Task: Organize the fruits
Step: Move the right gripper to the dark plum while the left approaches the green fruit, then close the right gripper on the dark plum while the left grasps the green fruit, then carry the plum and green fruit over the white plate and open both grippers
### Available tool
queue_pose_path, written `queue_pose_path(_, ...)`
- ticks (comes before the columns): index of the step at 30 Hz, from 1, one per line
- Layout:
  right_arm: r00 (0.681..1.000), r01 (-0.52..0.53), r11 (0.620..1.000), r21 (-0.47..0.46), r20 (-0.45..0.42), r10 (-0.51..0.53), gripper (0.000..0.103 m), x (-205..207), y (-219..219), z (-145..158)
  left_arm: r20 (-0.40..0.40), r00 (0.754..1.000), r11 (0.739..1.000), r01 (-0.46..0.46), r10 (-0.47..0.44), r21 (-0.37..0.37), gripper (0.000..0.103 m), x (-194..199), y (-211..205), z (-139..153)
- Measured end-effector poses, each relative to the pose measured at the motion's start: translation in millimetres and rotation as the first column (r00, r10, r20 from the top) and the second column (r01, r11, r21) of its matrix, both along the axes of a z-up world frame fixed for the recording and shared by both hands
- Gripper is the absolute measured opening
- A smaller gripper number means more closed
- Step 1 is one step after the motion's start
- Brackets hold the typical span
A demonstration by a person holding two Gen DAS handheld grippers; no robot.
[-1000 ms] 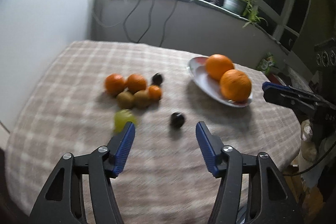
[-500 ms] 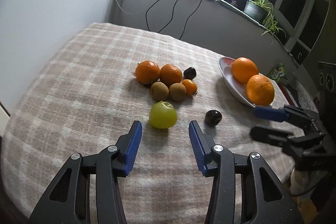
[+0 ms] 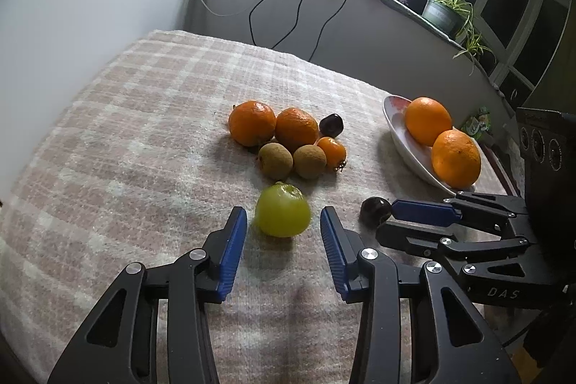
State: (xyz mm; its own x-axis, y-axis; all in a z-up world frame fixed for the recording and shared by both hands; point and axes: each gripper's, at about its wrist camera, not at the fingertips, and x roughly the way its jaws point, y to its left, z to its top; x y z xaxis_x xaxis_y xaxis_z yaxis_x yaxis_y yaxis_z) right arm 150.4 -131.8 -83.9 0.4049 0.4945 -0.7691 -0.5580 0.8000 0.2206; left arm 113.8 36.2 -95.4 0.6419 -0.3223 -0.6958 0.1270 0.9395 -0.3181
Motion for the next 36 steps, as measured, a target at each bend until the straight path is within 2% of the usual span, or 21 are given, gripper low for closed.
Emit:
queue_pose_path(6, 1.000, 0.004, 1.000, -0.008, -0.017, -0.004, 0.030, 7, 4, -4, -0.016, 1.000, 1.000, 0.005, -0.005, -0.004, 0.038, 5, -2, -4)
queue_pose_path(10, 0.999, 0.006, 1.000, -0.010, -0.032, -0.006, 0.026, 12, 4, -8, -0.016, 1.000, 1.000, 0.009, -0.009, -0.001, 0.032, 6, -2, -5)
queue_pose_path(19, 1.000, 0.007, 1.000, 0.007, -0.023, -0.007, 0.024, 10, 3, -5, -0.010, 1.000, 1.000, 0.008, -0.008, 0.000, 0.030, 6, -2, -4)
queue_pose_path(28, 0.999, 0.024, 0.999, 0.034, 0.023, -0.025, 0.024, 10, -21, 26, 0.022, 0.999, 1.000, 0.025, -0.025, -0.009, 0.030, 6, -10, 9)
queue_pose_path(36, 0.994, 0.086, 0.996, 0.011, 0.063, -0.087, 0.024, 35, -62, 54, 0.064, 0.993, 0.995, 0.100, -0.098, -0.026, 0.030, 19, -48, 26)
